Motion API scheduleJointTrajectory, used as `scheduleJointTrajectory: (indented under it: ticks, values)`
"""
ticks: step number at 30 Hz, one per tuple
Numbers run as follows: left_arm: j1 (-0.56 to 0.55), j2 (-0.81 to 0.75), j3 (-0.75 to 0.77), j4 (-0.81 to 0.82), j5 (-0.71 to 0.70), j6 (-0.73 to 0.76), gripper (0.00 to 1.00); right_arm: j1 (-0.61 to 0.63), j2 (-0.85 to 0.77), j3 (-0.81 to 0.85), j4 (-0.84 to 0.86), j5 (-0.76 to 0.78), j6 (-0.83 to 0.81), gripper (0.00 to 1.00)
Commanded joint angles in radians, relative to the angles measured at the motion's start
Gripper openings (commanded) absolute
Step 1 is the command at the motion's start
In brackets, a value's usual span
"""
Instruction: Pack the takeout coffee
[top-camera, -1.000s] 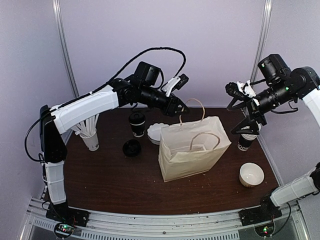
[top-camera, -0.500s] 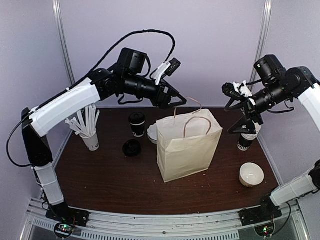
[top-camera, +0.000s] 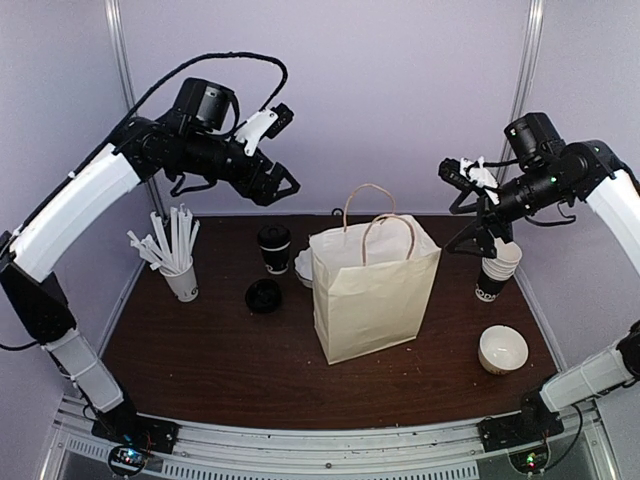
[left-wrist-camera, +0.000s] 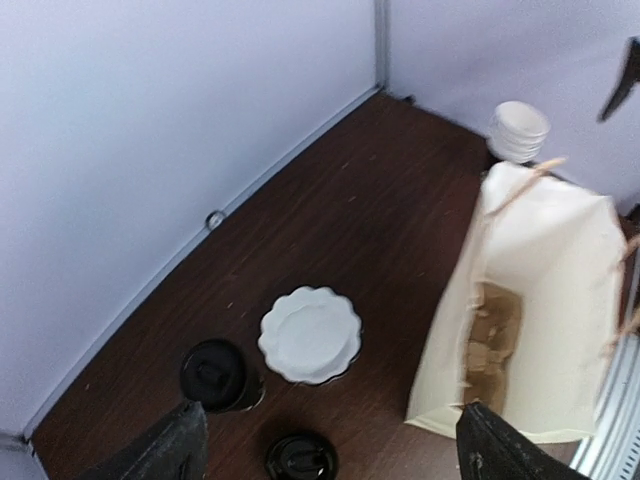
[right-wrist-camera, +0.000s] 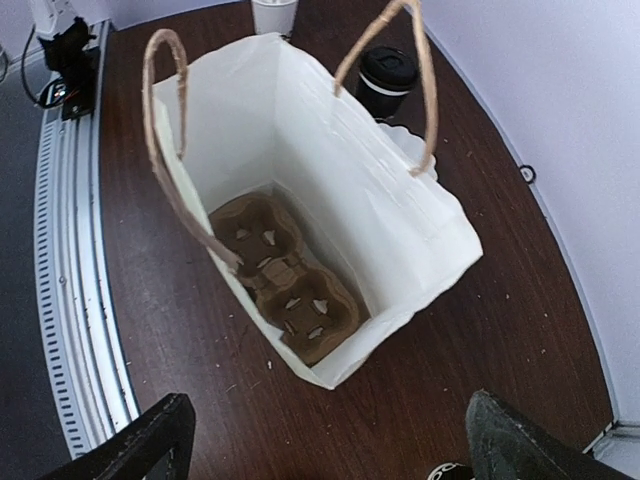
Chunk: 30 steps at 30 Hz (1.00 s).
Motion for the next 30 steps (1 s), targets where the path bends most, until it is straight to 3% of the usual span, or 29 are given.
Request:
scheduleJointTrajectory:
  ticks: [1, 6, 14, 22, 30]
  values:
    - [0.096, 0.175, 0.103, -0.121, -0.135, -0.059, 0.92, -0.048, 0.001, -0.058, 0.154, 0.078, 0.124, 0.99]
    - [0.214, 0.355, 0.229, -0.131, -0.08, -0.104, 0.98, -0.061, -0.024, -0.111, 0.181, 0.059, 0.131, 0.99]
    - [0.312, 0.601, 0.397, -0.15, -0.026, -0.145, 0.95, -0.064, -0.026, -0.138, 0.189, 0.056, 0.123, 0.98]
    - [0.315, 0.638, 0.296, 0.009, 0.087, -0.174, 0.94, -0.064, -0.024, -0.159, 0.191, 0.051, 0.116, 0.99]
    - [0.315, 0.64, 0.246, 0.029, 0.092, -0.187, 0.94, -0.063, -0.02, -0.167, 0.19, 0.042, 0.109, 0.99]
